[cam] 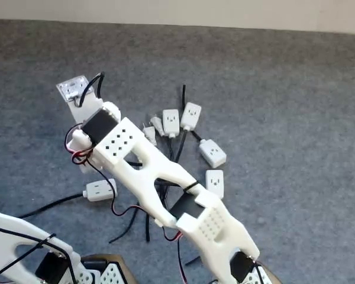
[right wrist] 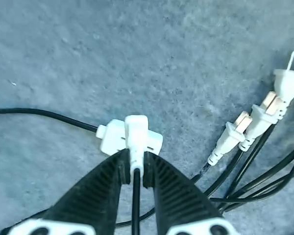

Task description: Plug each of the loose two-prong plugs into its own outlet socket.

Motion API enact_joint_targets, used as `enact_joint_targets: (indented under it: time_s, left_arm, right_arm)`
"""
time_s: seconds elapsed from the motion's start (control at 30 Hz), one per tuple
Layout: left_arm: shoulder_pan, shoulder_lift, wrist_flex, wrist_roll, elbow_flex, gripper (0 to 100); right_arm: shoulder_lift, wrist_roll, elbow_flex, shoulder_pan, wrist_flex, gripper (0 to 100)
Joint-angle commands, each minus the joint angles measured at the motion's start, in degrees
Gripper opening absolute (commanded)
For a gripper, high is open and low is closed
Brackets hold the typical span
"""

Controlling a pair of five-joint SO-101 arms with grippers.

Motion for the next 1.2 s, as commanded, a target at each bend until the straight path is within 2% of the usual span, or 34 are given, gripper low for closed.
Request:
enact_joint_targets:
  time_s: [0.0,0.1,0.2,0.27,0.47,0.7,1.17]
  left_arm:
    - [0.0,-0.7,0.4,-2.9,-2.7,40]
    - [-0.2,-0.7,0.4,-3.0,-2.7,40]
    - [-0.3,-0.8,0.4,-3.1,-2.7,40]
    - [-0.3,-0.9,0.4,-3.1,-2.7,40]
    - [0.2,-0.9,2.1,-3.1,-2.8,40]
    - [0.1,-1.0,2.1,-3.1,-2.8,40]
    - [0.7,-0.8,2.5,-3.1,-2.8,40]
  right_arm:
    - [-6.0,-2.9,-0.2,0.7,2.8,0.5]
    - [-6.5,-9.1,4.3,0.7,2.9,0.5]
    - [-6.7,-18.8,11.6,0.7,2.8,0.5]
    - [-6.9,-21.1,15.4,0.7,2.8,0.5]
    - [-7.0,-21.4,15.3,0.4,2.8,0.5]
    - [-7.1,-21.4,12.6,-4.1,2.8,0.5]
    - [-8.4,-21.2,11.4,-5.1,2.8,0.5]
